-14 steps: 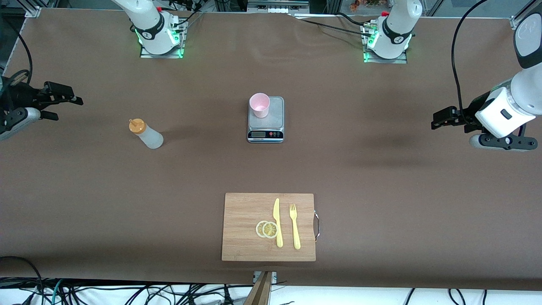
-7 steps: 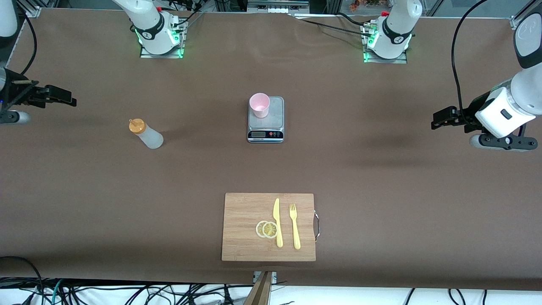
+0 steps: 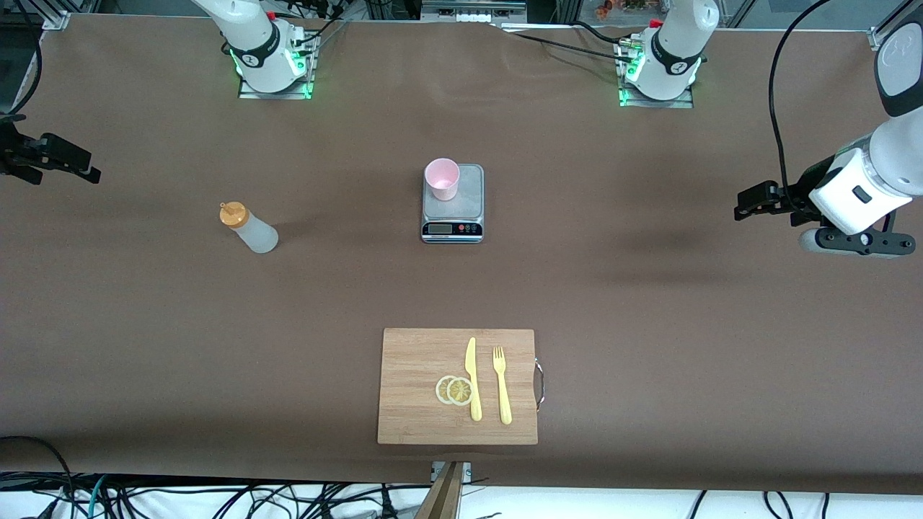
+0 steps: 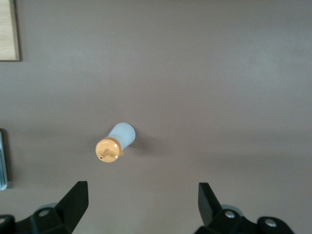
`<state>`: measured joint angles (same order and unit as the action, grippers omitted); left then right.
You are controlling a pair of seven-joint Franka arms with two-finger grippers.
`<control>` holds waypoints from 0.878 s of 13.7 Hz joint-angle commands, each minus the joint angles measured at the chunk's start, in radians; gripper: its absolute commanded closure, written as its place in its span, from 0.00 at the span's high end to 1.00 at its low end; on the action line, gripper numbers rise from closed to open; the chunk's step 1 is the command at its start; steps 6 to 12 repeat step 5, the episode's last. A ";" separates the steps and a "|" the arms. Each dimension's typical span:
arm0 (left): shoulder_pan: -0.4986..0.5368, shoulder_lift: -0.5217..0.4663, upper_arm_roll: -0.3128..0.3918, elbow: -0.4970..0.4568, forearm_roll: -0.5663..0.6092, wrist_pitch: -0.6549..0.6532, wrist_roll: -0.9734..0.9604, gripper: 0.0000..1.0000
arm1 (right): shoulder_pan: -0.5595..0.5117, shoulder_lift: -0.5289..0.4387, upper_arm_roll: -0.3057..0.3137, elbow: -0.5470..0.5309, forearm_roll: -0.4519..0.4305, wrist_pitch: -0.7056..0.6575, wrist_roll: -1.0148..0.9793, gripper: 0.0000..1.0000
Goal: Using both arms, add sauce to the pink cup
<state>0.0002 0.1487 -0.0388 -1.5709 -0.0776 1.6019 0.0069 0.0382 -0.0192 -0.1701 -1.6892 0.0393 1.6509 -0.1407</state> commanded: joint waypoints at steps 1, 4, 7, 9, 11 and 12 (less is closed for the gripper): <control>-0.002 0.008 -0.001 0.025 -0.001 -0.019 0.008 1.00 | -0.024 0.039 0.043 0.080 -0.006 -0.077 0.090 1.00; -0.008 0.008 -0.001 0.025 -0.001 -0.019 0.008 1.00 | -0.031 0.039 0.058 0.074 -0.007 -0.075 0.093 1.00; -0.006 0.011 -0.001 0.025 -0.001 -0.019 0.008 1.00 | -0.031 0.039 0.072 0.072 -0.013 -0.075 0.093 1.00; -0.006 0.011 -0.001 0.025 -0.001 -0.019 0.008 1.00 | -0.031 0.039 0.072 0.072 -0.013 -0.075 0.093 1.00; -0.006 0.011 -0.001 0.025 -0.001 -0.019 0.008 1.00 | -0.031 0.039 0.072 0.072 -0.013 -0.075 0.093 1.00; -0.006 0.011 -0.001 0.025 -0.001 -0.019 0.008 1.00 | -0.031 0.039 0.072 0.072 -0.013 -0.075 0.093 1.00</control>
